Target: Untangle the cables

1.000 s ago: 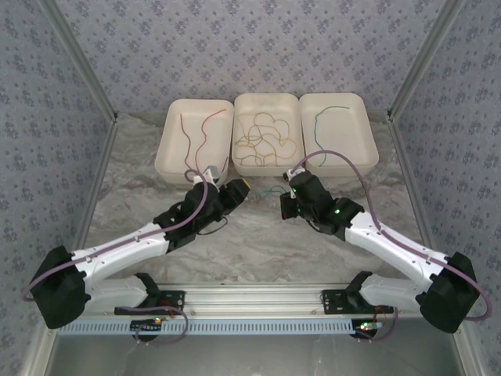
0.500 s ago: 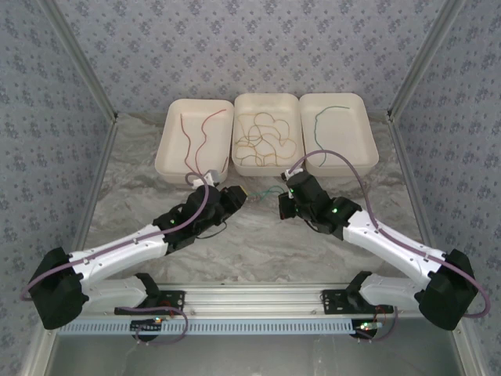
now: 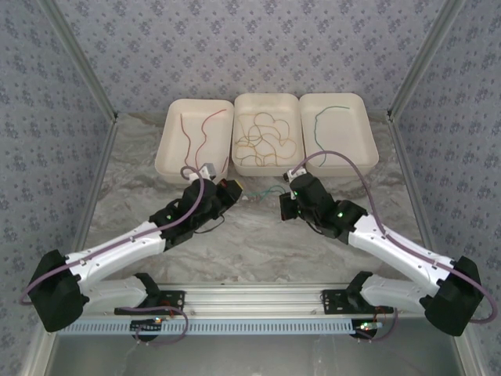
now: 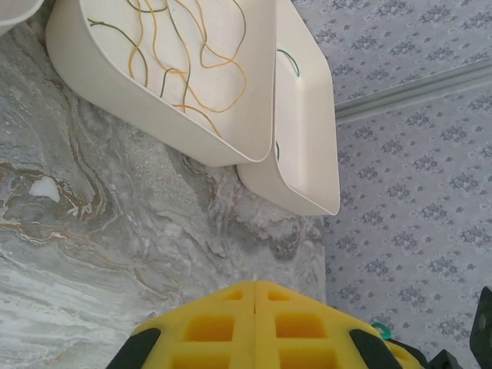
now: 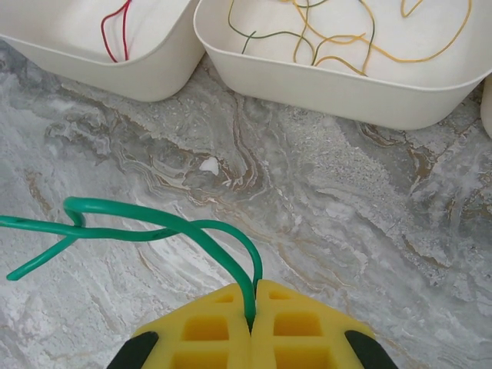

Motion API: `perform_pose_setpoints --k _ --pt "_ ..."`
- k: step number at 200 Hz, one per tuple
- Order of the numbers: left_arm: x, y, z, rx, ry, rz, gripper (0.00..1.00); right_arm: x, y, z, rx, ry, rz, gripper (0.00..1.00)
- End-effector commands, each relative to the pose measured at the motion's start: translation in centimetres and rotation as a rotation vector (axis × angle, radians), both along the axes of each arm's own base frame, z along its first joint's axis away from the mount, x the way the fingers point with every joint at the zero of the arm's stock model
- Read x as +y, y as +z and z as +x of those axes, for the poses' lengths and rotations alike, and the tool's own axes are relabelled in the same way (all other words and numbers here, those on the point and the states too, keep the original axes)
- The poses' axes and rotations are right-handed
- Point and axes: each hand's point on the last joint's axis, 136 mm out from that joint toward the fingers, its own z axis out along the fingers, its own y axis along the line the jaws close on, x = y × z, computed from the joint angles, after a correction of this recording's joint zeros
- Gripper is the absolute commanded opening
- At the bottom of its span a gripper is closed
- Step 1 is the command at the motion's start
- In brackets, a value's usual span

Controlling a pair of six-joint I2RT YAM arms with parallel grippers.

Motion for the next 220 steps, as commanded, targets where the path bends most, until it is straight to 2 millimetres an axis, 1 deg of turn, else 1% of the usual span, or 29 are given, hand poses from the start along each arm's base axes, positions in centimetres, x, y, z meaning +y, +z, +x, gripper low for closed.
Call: perform_pose_setpoints --k 1,24,40,53,71,88,97,109,130,147,158,165,173,185,206,220 --pt "-0.9 0.5 -1.1 -0.023 -0.062 -0.005 0.00 -0.4 1.3 0.5 -0.037 -0.057 0.044 0.00" --pt "-2.6 0.9 -2.6 -0.056 -0.116 -0.023 0.00 -1.2 1.9 1.6 -0.050 -0.133 0.070 0.00" --pt "-3.2 1.3 -3.6 -0.087 -0.132 0.000 0.00 -1.6 2.2 2.4 -0.044 -0.173 0.100 0.00" --pt "-2.9 1.5 -4.2 -0.104 -0.126 0.034 0.00 -1.8 2.3 3.0 -0.032 -0.189 0.110 0.00" --pt "-1.8 1.5 -4.5 -0.119 -0.100 0.076 0.00 -2.2 2.6 3.5 -0.021 -0.206 0.116 0.00" --pt "-1.0 1.9 -4.6 -0.140 -0.087 0.085 0.00 -2.6 2.4 3.8 0.000 -0.226 0.115 0.00" --pt "-1.0 2.2 -4.7 -0.153 -0.098 0.083 0.00 -2.8 2.2 3.8 0.009 -0.238 0.108 0.00" --pt "-1.6 2.4 -4.9 -0.154 -0.126 0.087 0.00 -2.9 2.1 3.9 0.017 -0.254 0.117 0.00" --pt "-2.9 1.2 -5.4 -0.133 -0.166 0.101 0.00 -2.9 2.9 4.5 0.022 -0.273 0.194 0.00" --pt "-2.8 -0.4 -5.6 -0.107 -0.160 0.121 0.00 -3.6 4.4 5.2 0.013 -0.290 0.265 0.00" --pt "-2.1 -1.4 -5.6 -0.098 -0.140 0.142 0.00 -4.1 5.7 5.6 0.014 -0.304 0.333 0.00" --pt "-1.3 -2.0 -5.5 -0.093 -0.114 0.166 0.00 -4.3 6.5 5.8 0.013 -0.292 0.371 0.00" --pt "-0.2 -2.6 -5.1 -0.087 -0.082 0.196 0.00 -4.3 7.4 5.9 0.017 -0.262 0.401 0.00" --pt "1.5 -3.5 -4.4 -0.060 -0.041 0.209 0.00 -3.6 8.3 5.7 0.045 -0.198 0.446 0.00" --pt "4.5 -3.9 -2.8 -0.022 0.027 0.224 0.00 -1.6 9.6 4.0 0.055 -0.009 0.433 0.00" --pt "6.5 -3.4 -1.6 -0.010 0.066 0.244 0.00 -1.1 9.4 2.7 0.071 0.068 0.409 0.00"
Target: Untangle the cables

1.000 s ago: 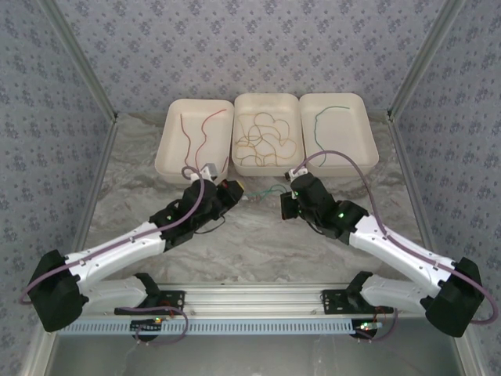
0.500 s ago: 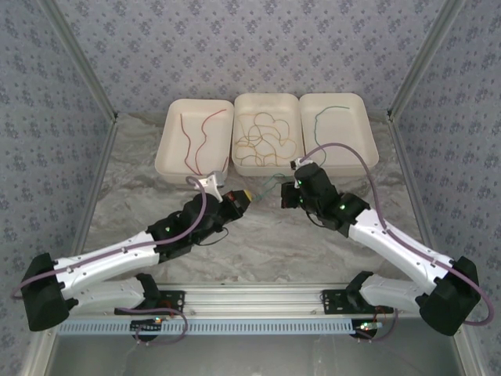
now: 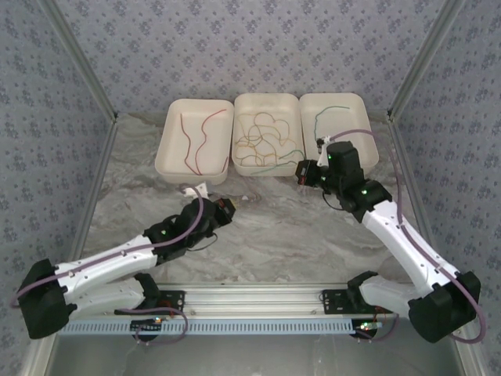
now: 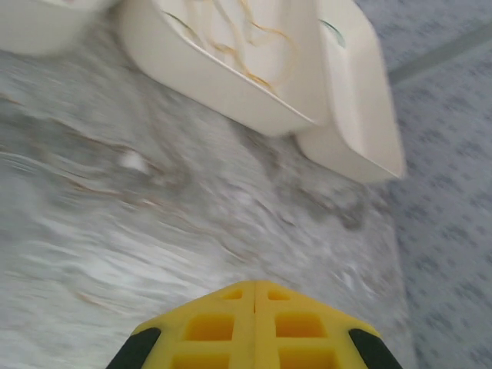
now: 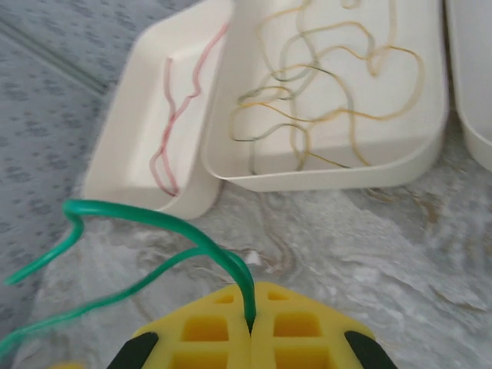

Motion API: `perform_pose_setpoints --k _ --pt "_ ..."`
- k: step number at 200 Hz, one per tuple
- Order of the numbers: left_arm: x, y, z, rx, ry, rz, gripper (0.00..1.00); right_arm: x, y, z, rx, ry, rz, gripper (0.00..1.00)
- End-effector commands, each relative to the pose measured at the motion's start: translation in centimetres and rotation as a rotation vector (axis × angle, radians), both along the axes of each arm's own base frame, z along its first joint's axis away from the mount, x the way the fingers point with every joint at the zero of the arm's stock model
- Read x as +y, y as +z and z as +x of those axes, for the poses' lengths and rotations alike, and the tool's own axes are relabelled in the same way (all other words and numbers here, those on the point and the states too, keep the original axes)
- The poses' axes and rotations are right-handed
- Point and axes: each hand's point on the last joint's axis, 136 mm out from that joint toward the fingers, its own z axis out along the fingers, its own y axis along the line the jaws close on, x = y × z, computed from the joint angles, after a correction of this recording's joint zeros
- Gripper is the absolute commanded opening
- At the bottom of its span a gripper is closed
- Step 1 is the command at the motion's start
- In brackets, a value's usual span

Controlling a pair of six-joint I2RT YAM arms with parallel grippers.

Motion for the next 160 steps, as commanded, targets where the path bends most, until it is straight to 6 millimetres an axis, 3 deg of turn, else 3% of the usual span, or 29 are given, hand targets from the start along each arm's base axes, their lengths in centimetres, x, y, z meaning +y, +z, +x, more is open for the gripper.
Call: perform_pose_setpoints --k 1,16,28,41,53,75,92,107,135,160 --pt "3.3 0.6 1.4 0.015 0.068 0.035 0.00 2.5 2.3 -3.0 -0.043 0.227 0.024 0.00" --pt "5.0 1.5 2.4 0.017 0.102 0.042 0.00 2.5 0.9 -4.2 -0.003 0.278 -0.024 0.00" --pt "5.2 2.5 2.6 0.002 0.094 0.019 0.00 1.4 -0.3 -4.5 0.021 0.239 -0.077 0.00" --pt "4.0 4.0 2.2 -0.020 0.046 -0.043 0.00 0.5 -1.2 -4.5 0.034 0.192 -0.110 0.00" --pt "1.7 5.7 1.4 -0.064 -0.020 -0.141 0.01 0.0 -1.7 -4.3 0.040 0.156 -0.119 0.00" --pt "-2.8 8.6 -1.3 -0.154 -0.112 -0.255 0.34 0.0 -2.3 -3.3 0.047 0.093 -0.104 0.00" --pt "-5.0 10.0 -2.8 -0.193 -0.135 -0.315 0.59 0.7 -2.6 -2.7 0.062 0.073 -0.102 0.00" --pt "-6.1 10.7 -3.1 -0.197 -0.141 -0.359 0.71 1.3 -2.8 -2.5 0.072 0.065 -0.110 0.00" --pt "-7.3 10.4 -2.3 -0.167 -0.117 -0.380 0.73 2.2 -2.8 -2.5 0.068 0.054 -0.110 0.00" --pt "-7.1 10.4 -1.5 -0.170 -0.063 -0.389 0.69 2.7 -2.9 -2.8 0.071 0.053 -0.111 0.00"
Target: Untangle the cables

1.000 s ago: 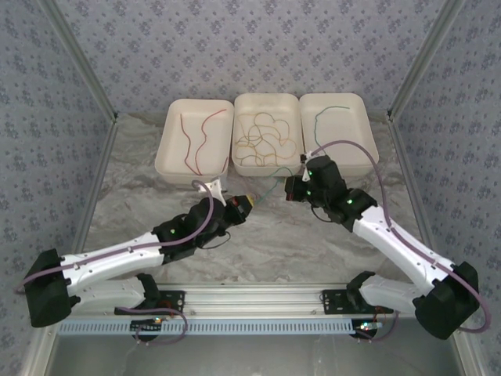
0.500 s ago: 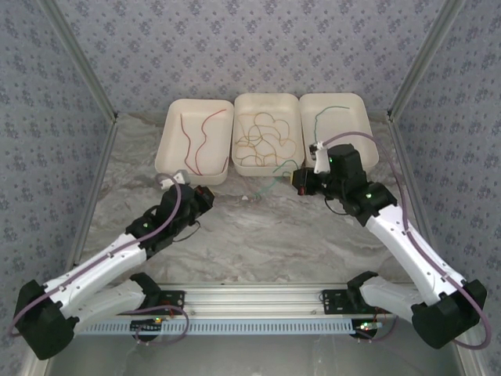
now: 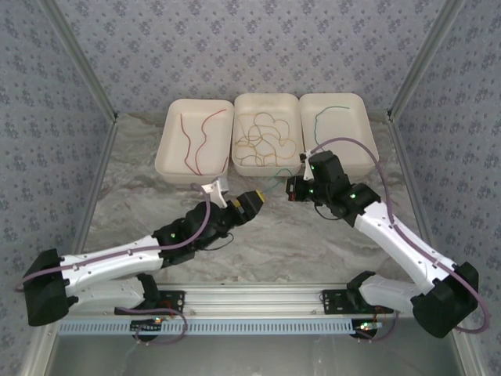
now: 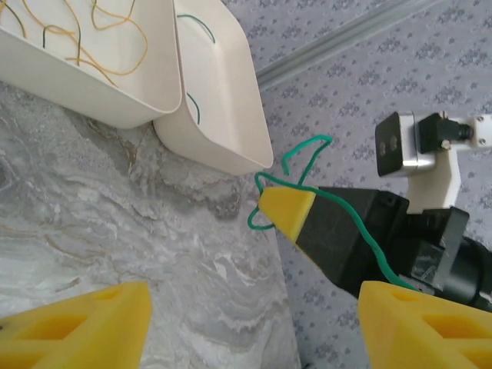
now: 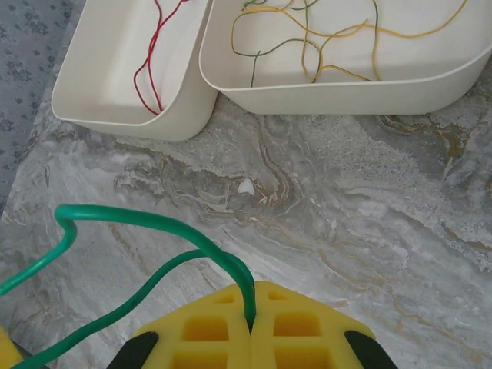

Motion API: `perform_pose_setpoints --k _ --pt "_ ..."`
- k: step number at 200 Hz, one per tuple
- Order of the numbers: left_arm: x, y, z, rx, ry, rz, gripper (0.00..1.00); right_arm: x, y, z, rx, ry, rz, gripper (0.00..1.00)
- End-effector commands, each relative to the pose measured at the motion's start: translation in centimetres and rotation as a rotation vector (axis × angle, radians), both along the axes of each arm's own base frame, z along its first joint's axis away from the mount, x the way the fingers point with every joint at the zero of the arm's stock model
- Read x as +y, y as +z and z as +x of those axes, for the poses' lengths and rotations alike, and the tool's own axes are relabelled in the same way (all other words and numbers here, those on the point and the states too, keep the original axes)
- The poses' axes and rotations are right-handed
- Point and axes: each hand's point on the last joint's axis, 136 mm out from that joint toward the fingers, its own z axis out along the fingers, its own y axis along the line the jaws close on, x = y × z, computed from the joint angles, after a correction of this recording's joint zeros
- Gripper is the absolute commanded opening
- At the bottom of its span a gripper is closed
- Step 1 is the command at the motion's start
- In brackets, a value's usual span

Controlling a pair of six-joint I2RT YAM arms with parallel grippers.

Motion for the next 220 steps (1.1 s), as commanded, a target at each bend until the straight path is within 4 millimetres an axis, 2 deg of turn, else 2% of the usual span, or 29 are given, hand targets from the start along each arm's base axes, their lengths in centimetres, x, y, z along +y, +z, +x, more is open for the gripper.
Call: perform_pose_setpoints --k 1,18,38,58,72,88,128,160,178,206,220 --pt "0.2 3.6 1.1 -0.037 0.075 -0.120 0.69 0.4 1.3 0.5 -0.034 -0.037 0.020 0.00" --pt "1.0 4.1 1.1 -0.038 0.109 -0.149 0.68 0.0 1.0 0.4 -0.029 -0.055 0.004 0.00" --pt "2.3 4.4 -0.1 -0.023 0.143 -0.153 0.64 -1.2 0.6 0.9 -0.025 -0.107 -0.010 0.00" --pt "4.8 3.0 -1.1 0.051 0.238 -0.092 0.63 -3.0 0.5 1.6 -0.017 -0.196 0.004 0.00" --pt "5.6 2.1 -1.2 0.087 0.271 -0.103 0.68 -3.9 0.6 2.0 -0.018 -0.260 0.023 0.00" --pt "5.3 2.2 -1.1 0.079 0.270 -0.141 0.72 -3.9 0.8 2.2 -0.029 -0.302 0.022 0.00" --pt "2.7 3.3 0.1 0.074 0.242 -0.193 0.78 -2.5 0.7 1.6 -0.090 -0.410 0.011 0.00" --pt "2.2 1.3 2.1 0.145 0.276 -0.229 0.79 -0.9 1.2 0.8 -0.120 -0.424 0.042 0.00" --pt "2.1 0.9 3.3 0.154 0.279 -0.271 0.79 0.3 1.4 0.3 -0.122 -0.393 0.034 0.00" --pt "2.1 1.1 4.4 0.163 0.287 -0.260 0.70 1.4 0.9 -0.4 -0.112 -0.372 0.042 0.00" --pt "2.2 0.6 4.6 0.176 0.293 -0.260 0.57 1.5 0.9 -0.6 -0.113 -0.375 0.046 0.00"
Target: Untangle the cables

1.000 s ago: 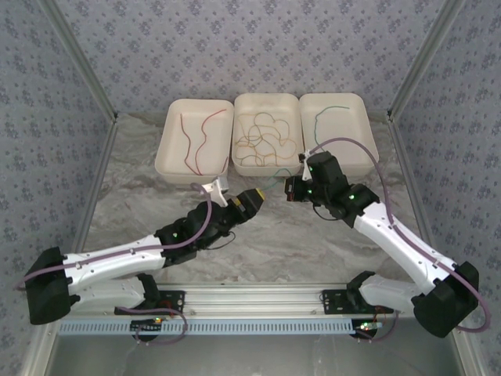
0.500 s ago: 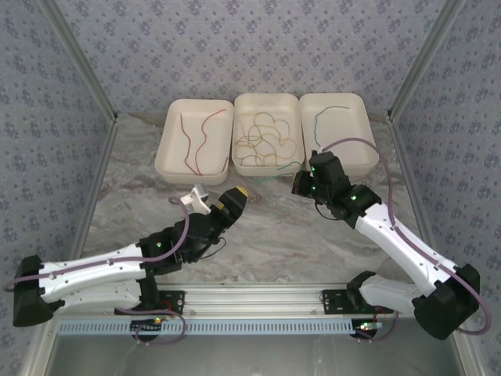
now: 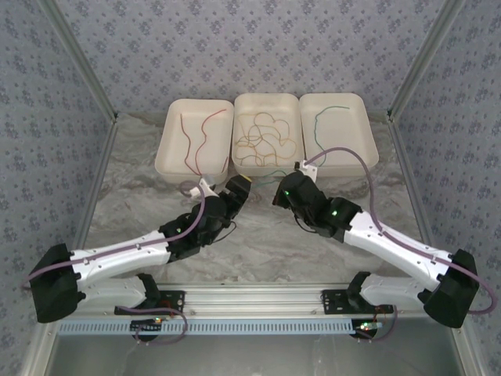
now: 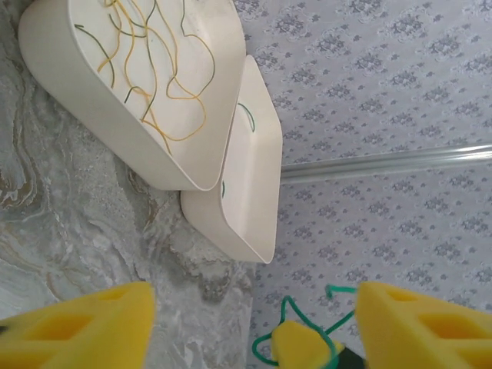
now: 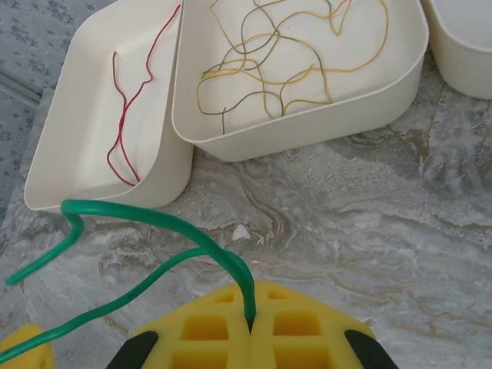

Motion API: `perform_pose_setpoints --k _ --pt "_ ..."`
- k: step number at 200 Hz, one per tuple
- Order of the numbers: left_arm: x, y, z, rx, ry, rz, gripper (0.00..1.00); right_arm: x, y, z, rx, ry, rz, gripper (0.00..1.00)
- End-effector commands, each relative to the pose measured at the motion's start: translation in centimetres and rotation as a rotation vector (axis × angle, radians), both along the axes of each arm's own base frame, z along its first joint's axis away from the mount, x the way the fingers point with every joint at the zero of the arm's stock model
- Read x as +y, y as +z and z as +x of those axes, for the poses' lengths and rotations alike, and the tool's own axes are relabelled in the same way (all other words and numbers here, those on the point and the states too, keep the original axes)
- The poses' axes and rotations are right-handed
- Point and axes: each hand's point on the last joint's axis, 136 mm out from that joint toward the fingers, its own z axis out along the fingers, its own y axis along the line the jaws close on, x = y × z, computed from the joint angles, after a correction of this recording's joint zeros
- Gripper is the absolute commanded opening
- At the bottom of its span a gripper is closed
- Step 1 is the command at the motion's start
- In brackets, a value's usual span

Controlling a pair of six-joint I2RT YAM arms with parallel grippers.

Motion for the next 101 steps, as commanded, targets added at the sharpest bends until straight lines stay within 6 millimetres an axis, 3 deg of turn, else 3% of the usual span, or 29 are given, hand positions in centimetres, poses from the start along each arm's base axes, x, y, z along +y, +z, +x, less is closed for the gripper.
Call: perform_pose_setpoints --k 1,19,66,87,101 --pt "-0.8 1.6 0.4 -0.007 -0.019 -0.074 0.56 -0.2 0.7 0.2 -0.028 -0.059 0.026 0.00" --pt "-0.7 0.8 0.5 0.015 -0.012 -0.086 0.40 -0.2 1.0 0.1 -0.037 -0.062 0.039 0.00" --pt "-0.6 0.7 0.8 0.020 0.000 -0.098 0.25 0.6 1.2 -0.3 -0.039 -0.045 0.043 0.00" --pt "-0.2 0.6 0.9 0.024 0.011 -0.093 0.00 0.7 0.8 -0.5 -0.039 -0.041 0.034 0.00" --pt "0.4 0.4 1.0 0.025 0.026 -0.087 0.00 1.0 0.7 -0.7 -0.038 -0.022 0.034 0.00"
